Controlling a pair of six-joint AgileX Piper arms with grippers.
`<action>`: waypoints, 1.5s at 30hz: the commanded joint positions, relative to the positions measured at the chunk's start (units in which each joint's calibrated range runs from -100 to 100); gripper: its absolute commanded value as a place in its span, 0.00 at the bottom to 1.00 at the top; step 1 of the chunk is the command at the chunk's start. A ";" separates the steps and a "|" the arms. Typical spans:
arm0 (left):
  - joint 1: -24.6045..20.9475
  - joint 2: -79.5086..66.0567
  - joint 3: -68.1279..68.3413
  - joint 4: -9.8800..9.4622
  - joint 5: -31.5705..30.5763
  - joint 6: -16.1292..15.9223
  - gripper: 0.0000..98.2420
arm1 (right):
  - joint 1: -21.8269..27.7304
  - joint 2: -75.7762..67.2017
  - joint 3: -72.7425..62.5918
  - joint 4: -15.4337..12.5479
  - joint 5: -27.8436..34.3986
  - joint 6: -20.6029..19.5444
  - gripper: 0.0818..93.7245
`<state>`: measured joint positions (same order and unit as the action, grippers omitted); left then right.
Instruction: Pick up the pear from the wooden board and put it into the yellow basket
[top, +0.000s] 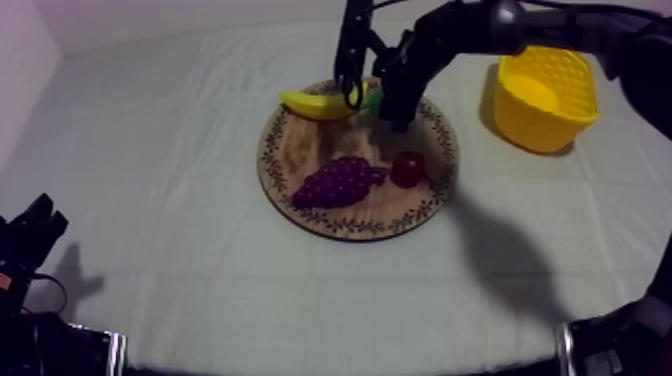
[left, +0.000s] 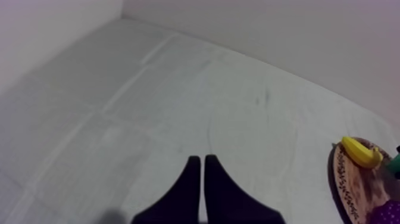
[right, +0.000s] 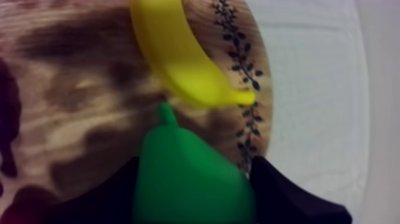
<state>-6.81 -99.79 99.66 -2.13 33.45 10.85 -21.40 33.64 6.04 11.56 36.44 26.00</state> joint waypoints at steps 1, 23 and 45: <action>-0.03 -0.04 0.00 0.01 0.02 0.02 0.00 | 0.46 -4.55 3.08 0.00 0.44 0.26 0.48; -0.03 -0.04 0.00 0.01 0.02 0.02 0.00 | 18.08 -32.27 19.98 -2.86 4.75 8.38 0.51; -0.03 -0.04 0.00 0.01 0.02 0.02 0.00 | 25.16 -12.27 14.69 -0.59 -3.32 5.10 0.55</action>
<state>-6.81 -99.79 99.66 -2.13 33.48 10.85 3.83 20.08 20.93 10.79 33.23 31.65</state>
